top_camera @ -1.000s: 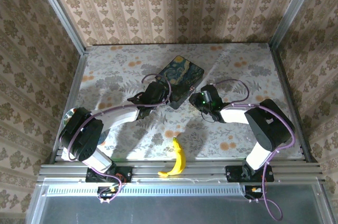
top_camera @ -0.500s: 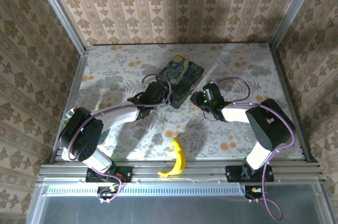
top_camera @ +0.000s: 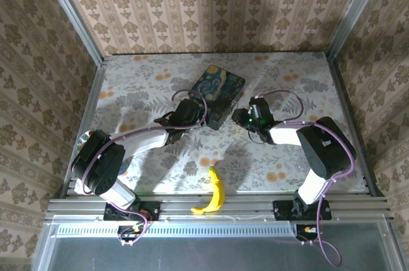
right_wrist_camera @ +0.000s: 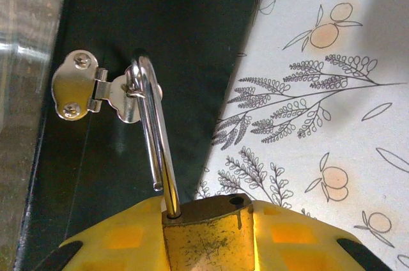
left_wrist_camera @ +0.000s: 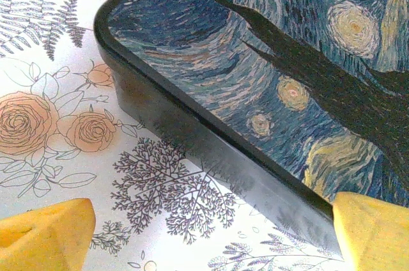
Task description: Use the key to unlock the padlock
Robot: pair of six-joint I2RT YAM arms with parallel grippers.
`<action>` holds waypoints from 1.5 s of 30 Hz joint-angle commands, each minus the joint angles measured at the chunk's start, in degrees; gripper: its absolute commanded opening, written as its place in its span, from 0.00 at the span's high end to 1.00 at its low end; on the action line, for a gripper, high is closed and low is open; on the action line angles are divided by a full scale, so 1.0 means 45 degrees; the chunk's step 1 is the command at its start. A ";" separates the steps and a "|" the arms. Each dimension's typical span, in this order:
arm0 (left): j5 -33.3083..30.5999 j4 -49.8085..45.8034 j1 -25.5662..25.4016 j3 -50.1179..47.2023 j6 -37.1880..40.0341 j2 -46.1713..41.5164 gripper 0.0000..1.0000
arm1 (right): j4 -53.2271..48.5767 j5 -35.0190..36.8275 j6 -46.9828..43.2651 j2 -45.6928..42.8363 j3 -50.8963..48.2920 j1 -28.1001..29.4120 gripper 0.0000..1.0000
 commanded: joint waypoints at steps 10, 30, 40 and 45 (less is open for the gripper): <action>0.0099 -0.2486 0.0289 -0.0332 0.0319 0.0790 0.06 | 0.3440 -0.0780 0.0773 0.1186 0.1199 -0.1191 1.00; -0.2988 -0.3138 -0.0684 0.5121 0.2680 0.1822 0.00 | 0.1397 0.0327 0.1142 -0.1956 -0.1151 0.0011 1.00; -0.3469 -0.3930 -0.1349 0.6202 0.4159 0.4154 0.00 | 0.0876 0.1183 0.1249 -0.3457 -0.2630 0.0240 1.00; -0.3317 -0.4012 -0.1376 0.5245 0.3912 0.4264 0.00 | 0.1532 0.0919 0.1089 -0.2863 -0.2649 -0.0181 1.00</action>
